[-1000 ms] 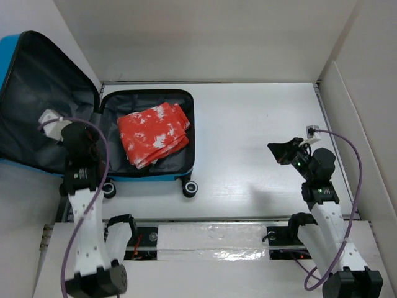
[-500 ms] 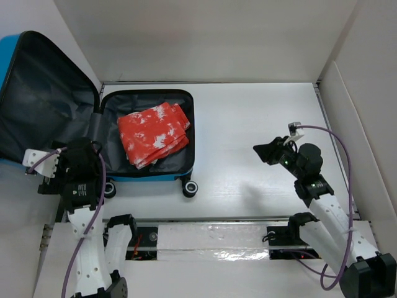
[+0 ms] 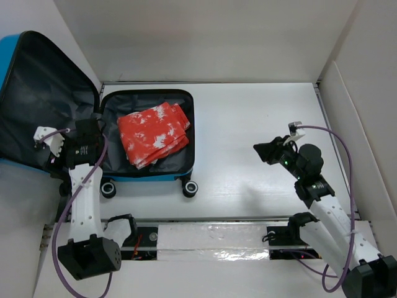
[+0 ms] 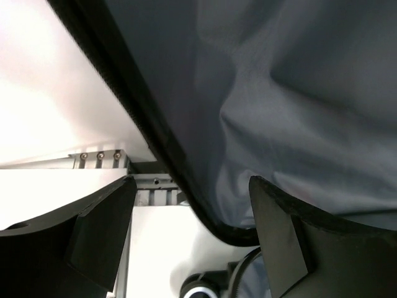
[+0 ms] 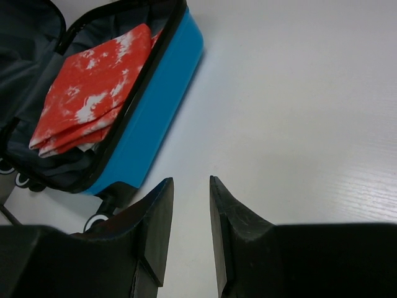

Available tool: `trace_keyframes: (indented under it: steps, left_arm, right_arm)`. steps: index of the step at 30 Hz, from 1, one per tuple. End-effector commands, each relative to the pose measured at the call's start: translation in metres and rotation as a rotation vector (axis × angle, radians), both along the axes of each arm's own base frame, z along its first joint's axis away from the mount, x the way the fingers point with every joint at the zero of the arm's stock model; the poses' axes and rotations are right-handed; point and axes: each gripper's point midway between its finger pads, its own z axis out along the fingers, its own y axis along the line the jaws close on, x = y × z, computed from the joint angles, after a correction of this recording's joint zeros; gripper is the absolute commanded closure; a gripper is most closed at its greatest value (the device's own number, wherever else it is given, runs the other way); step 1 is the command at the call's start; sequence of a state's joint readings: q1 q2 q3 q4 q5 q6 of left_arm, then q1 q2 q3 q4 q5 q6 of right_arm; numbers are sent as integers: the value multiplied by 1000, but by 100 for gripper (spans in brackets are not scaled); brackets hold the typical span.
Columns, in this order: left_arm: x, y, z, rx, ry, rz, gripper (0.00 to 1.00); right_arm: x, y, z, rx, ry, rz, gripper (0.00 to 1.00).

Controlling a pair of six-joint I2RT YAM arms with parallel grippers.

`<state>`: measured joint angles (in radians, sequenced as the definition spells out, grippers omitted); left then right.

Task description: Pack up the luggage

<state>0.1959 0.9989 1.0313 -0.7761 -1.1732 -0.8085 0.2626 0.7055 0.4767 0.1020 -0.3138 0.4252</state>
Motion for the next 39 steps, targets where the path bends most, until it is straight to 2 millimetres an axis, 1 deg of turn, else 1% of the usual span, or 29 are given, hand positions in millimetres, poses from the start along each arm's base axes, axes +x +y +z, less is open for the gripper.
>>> trace_keyframes:
  steps: [1, 3, 6, 7, 8, 10, 11, 13, 14, 16, 17, 18, 19, 20, 21, 23, 24, 26, 27, 28, 29, 30, 32, 33, 34, 35, 36, 38, 39]
  left_arm:
    - [-4, 8, 42, 83, -134, 78, 29]
    - [0, 9, 48, 81, -128, 74, 29]
    - [3, 12, 42, 99, -37, 65, 26]
    - [7, 11, 39, 91, -59, 54, 26]
    - [10, 11, 38, 85, -27, 23, 28]
    - [14, 10, 35, 75, -37, 9, 30]
    - [15, 10, 34, 72, -34, 5, 35]
    - [14, 8, 29, 59, -45, -3, 39]
    - [13, 7, 26, 53, -51, -8, 45]
    - [11, 6, 22, 45, -72, -10, 48]
    - [9, 6, 21, 46, -79, 2, 53]
    - [1, 3, 18, 31, -130, 31, 58]
    - [1, 2, 19, 23, -148, 23, 62]
    - [3, 2, 21, 17, -163, -7, 61]
    - [12, -4, 37, -6, -274, -73, 60]
    - [21, -16, 59, -22, -354, -139, 57]
    - [26, -21, 85, -30, -412, -176, 56]
    - [34, -31, 114, -49, -484, -230, 54]
    - [42, -39, 145, -43, -555, -286, 53]
    - [52, -49, 163, -45, -600, -359, 52]
    - [56, -54, 179, -29, -605, -423, 51]
    - [60, -64, 213, -23, -707, -511, 50]
    - [62, -75, 243, 7, -720, -606, 52]
    - [53, -73, 265, 43, -737, -583, 52]
    - [48, -71, 273, 73, -713, -565, 52]
    - [46, -74, 278, 97, -683, -566, 51]
    - [42, -63, 281, 174, -578, -486, 51]
    - [53, -68, 285, 237, -431, -489, 42]
    - [64, -79, 279, 239, -364, -442, 42]
  right_arm:
    - [4, -2, 26, -4, -73, -19, 64]
    - [5, -3, 26, -7, -71, -25, 64]
    - [7, -9, 24, -26, -56, -60, 64]
    - [6, -10, 26, -23, -64, -63, 64]
    - [5, -10, 29, -15, -73, -66, 64]
    - [5, -11, 30, -11, -79, -72, 64]
    - [5, -11, 30, -12, -78, -74, 64]
    - [7, -11, 26, -15, -64, -77, 64]
    - [7, -11, 26, -15, -63, -77, 64]
    - [9, -12, 22, -25, -47, -82, 64]
    - [9, -12, 22, -26, -46, -83, 64]
    - [9, -13, 22, -26, -46, -85, 64]
    - [10, -13, 23, -23, -47, -88, 64]
    - [8, -10, 23, -22, -49, -78, 64]
    - [7, -8, 23, -16, -49, -63, 65]
    - [6, -3, 23, -14, -49, -42, 65]
    - [7, -3, 23, -15, -48, -45, 65]
    - [8, -3, 22, -21, -43, -46, 65]
    - [7, 0, 22, -21, -44, -36, 65]
    - [6, 0, 22, -19, -44, -37, 65]
    - [5, 0, 24, -17, -49, -34, 65]
    - [5, 0, 24, -16, -52, -32, 65]
    - [5, 0, 24, -14, -51, -34, 65]
    - [6, 0, 24, -12, -50, -33, 65]
    - [5, 1, 24, -12, -47, -25, 65]
    - [4, 2, 24, -14, -48, -20, 65]
    - [3, 2, 27, -14, -55, -18, 65]
    - [2, 0, 27, -9, -62, -25, 65]
    - [2, 0, 29, -4, -68, -27, 65]
